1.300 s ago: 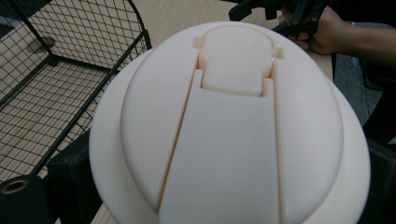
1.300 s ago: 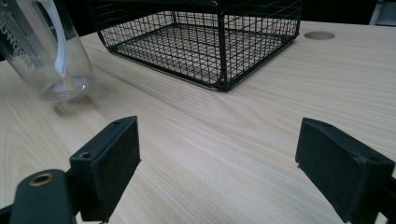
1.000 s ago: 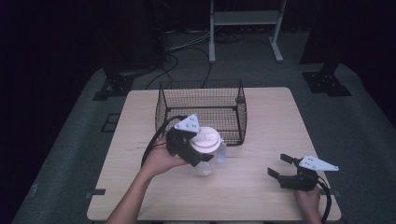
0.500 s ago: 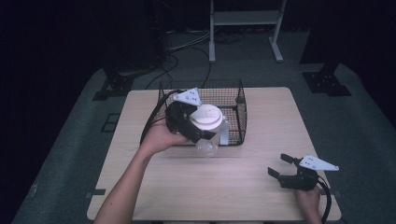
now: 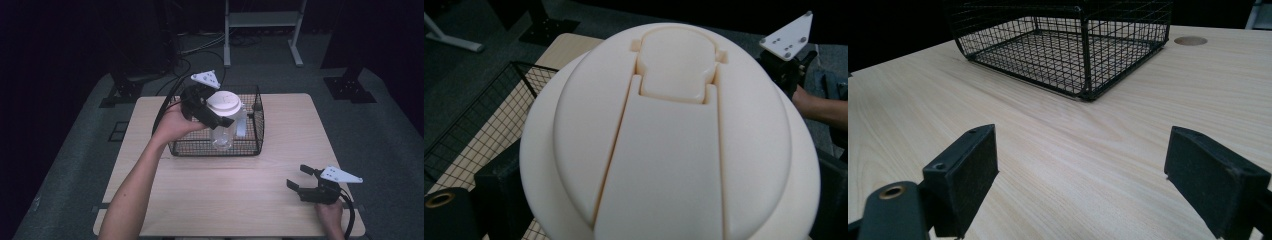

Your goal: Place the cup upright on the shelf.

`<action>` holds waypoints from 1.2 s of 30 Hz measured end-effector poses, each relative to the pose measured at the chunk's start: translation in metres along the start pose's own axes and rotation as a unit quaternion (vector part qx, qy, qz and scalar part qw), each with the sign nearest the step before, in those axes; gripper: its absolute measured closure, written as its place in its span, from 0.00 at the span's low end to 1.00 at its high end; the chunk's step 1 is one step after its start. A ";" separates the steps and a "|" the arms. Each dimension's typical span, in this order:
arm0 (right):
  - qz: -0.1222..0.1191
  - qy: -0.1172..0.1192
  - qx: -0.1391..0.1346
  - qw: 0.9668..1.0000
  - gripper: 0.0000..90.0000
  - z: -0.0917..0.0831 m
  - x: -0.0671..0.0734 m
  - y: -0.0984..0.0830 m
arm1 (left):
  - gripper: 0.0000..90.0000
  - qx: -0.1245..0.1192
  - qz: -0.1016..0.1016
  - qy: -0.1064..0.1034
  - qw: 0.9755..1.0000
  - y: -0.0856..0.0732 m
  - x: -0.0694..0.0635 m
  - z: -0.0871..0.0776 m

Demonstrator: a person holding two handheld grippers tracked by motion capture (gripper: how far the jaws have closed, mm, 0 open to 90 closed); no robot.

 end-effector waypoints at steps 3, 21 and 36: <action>0.003 0.001 0.000 1.000 0.14 -0.001 0.000 0.000 | 0.06 0.004 -0.008 0.006 1.000 0.003 0.009 0.003; 0.015 -0.004 -0.013 1.000 0.14 -0.003 -0.004 0.002 | 0.06 0.032 -0.048 0.034 0.998 -0.002 0.058 0.028; 0.023 -0.008 -0.022 0.999 0.14 -0.005 -0.007 0.003 | 0.06 0.052 -0.084 0.062 0.993 -0.016 0.088 0.049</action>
Point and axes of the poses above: each handheld gripper's, and its own axes: z roughly forward along the jaws, y roughly out of its top, x roughly to its left, the point moved 9 cm from there along z, roughly forward along the jaws, and after that the axes turned 2 degrees about -z, right-handed, at the moved point
